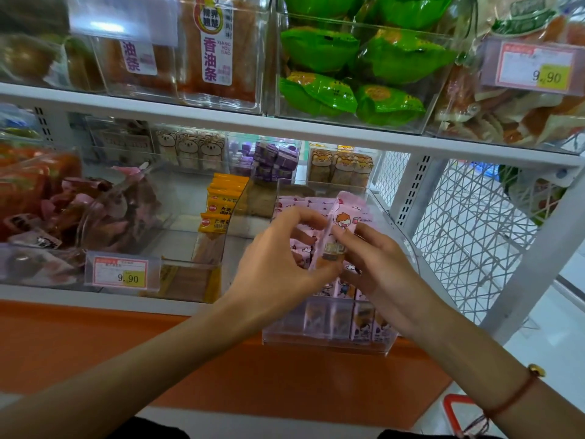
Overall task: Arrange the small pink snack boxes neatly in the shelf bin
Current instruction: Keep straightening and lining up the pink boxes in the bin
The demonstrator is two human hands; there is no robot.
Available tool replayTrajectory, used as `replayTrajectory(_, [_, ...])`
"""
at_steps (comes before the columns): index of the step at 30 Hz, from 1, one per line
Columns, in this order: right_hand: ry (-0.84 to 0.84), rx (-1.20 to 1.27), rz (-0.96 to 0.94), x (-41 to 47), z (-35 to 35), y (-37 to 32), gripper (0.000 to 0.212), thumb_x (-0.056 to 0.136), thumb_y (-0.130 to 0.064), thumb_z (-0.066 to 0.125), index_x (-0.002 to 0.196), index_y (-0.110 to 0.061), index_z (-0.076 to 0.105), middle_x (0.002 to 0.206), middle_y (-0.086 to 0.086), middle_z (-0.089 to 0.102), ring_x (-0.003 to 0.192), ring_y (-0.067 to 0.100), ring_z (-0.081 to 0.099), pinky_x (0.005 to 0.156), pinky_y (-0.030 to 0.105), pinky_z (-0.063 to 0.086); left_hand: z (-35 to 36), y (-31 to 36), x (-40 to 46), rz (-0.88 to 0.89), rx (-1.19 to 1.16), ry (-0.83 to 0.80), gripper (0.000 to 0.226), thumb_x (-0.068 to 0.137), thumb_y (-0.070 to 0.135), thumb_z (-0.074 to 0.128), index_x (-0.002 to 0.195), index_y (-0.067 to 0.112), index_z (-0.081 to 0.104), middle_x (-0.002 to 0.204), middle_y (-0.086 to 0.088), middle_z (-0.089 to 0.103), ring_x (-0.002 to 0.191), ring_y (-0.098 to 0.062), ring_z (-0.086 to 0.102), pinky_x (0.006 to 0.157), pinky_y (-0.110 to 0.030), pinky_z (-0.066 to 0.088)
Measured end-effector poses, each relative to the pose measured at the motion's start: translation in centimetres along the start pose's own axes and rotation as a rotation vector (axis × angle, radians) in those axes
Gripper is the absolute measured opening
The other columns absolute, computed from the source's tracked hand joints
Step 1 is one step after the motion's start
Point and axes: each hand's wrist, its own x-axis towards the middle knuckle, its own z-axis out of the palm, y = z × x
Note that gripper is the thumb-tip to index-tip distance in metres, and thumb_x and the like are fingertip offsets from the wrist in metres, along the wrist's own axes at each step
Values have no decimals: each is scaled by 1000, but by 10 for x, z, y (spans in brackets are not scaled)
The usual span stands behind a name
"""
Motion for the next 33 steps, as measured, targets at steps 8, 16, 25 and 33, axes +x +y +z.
replayTrajectory(8, [-64,74,-104,-3,-4,-7,40,93,-25,52,133,-22,53,121,-1,65,116,15,57,100,37,43,0,0,3,-5,-70,39,29,83,45,62,108,40,47,108,26,58,100,10,58,78,-10,51])
replayTrajectory(16, [189,-178,-334,-10,-6,-8,42,73,-23,77,111,-23,59,103,-6,71,95,8,68,87,37,56,7,-4,2,33,20,-5,50,84,34,69,129,35,49,122,26,49,112,12,47,87,-3,41])
replayTrajectory(25, [66,-350,-554,-22,-6,-11,45,76,-25,72,119,-23,61,114,-7,66,102,8,65,80,26,57,-8,-1,11,143,-67,40,42,83,17,70,115,40,55,112,23,61,108,4,58,91,-11,45])
replayTrajectory(33, [49,-377,-500,-21,-6,-12,49,80,-33,63,128,-28,55,109,-14,66,96,0,64,73,14,53,-16,3,19,-260,-448,-152,23,78,31,69,101,31,69,95,13,74,88,-4,70,66,-14,54])
